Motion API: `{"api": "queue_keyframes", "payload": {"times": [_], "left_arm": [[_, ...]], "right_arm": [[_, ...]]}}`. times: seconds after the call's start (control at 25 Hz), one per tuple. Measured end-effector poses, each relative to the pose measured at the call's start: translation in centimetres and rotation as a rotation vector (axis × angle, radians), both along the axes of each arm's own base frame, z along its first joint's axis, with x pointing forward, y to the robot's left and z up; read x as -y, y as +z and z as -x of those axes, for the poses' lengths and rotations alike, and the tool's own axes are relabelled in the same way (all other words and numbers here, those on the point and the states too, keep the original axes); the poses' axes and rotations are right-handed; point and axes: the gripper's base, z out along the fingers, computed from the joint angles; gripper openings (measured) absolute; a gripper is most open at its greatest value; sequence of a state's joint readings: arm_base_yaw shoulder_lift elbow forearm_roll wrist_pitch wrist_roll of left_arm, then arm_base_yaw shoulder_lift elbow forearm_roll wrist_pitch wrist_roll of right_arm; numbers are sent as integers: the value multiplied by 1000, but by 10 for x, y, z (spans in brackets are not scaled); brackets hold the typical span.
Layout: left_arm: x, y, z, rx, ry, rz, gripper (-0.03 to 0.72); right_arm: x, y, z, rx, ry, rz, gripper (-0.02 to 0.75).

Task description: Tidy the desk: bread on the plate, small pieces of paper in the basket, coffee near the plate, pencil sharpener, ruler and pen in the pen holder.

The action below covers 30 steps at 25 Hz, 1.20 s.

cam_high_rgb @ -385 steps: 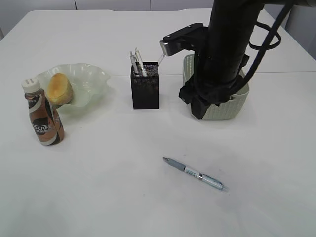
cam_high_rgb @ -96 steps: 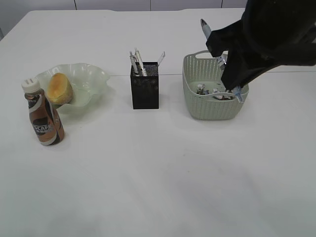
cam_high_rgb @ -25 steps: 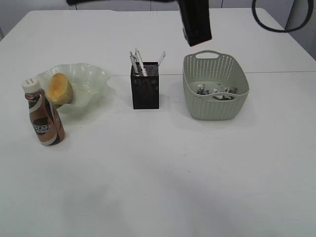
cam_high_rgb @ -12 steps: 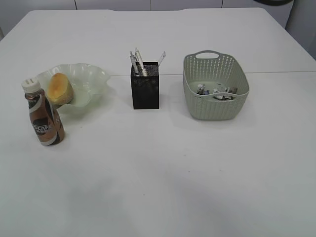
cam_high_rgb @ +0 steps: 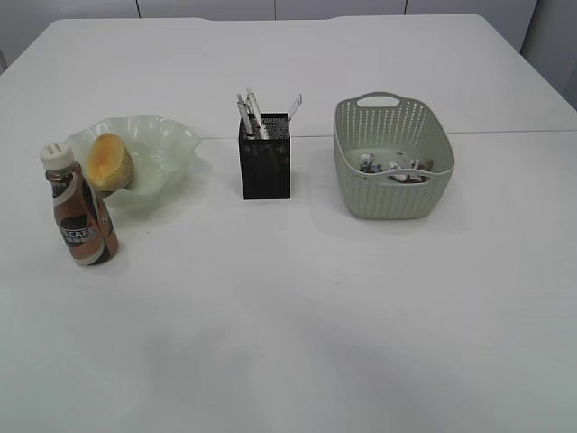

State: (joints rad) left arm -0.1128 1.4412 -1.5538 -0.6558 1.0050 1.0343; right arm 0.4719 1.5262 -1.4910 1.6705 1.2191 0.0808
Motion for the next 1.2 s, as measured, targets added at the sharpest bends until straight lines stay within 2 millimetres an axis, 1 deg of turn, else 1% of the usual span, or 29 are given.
{"api": "queue_keyframes", "payload": {"times": [0.12, 0.2, 0.32, 0.44, 0.52, 0.56, 0.64, 0.8, 1.04, 1.2], "left_arm": [[0, -4, -5, 48, -23, -41, 310], [0, -10, -8, 80, -26, -60, 310], [10, -32, -13, 124, -38, -108, 310], [24, -62, -14, 159, -50, -185, 310], [31, -77, -15, 180, -45, -216, 310], [32, -80, -17, 191, -33, -218, 309], [33, -83, -21, 212, -6, -210, 305], [35, -79, -29, 238, 78, -98, 301], [47, -76, -26, 298, 44, -104, 300], [49, -76, -25, 310, 30, -117, 300]], "right_arm": [[0, 4, 0, -20, 0, -39, 109], [1, 5, 0, -31, 1, -57, 109], [1, 6, 0, -39, 2, -64, 109], [1, 6, 0, -41, 2, -67, 109], [1, 6, 0, -43, 2, -67, 109], [1, 6, 0, -43, 2, -67, 110], [1, 7, 0, -44, 2, -68, 110], [1, 7, 0, -44, 2, -68, 111], [1, 7, 0, -44, 2, -68, 111], [1, 7, 0, -44, 2, -68, 111]]}}
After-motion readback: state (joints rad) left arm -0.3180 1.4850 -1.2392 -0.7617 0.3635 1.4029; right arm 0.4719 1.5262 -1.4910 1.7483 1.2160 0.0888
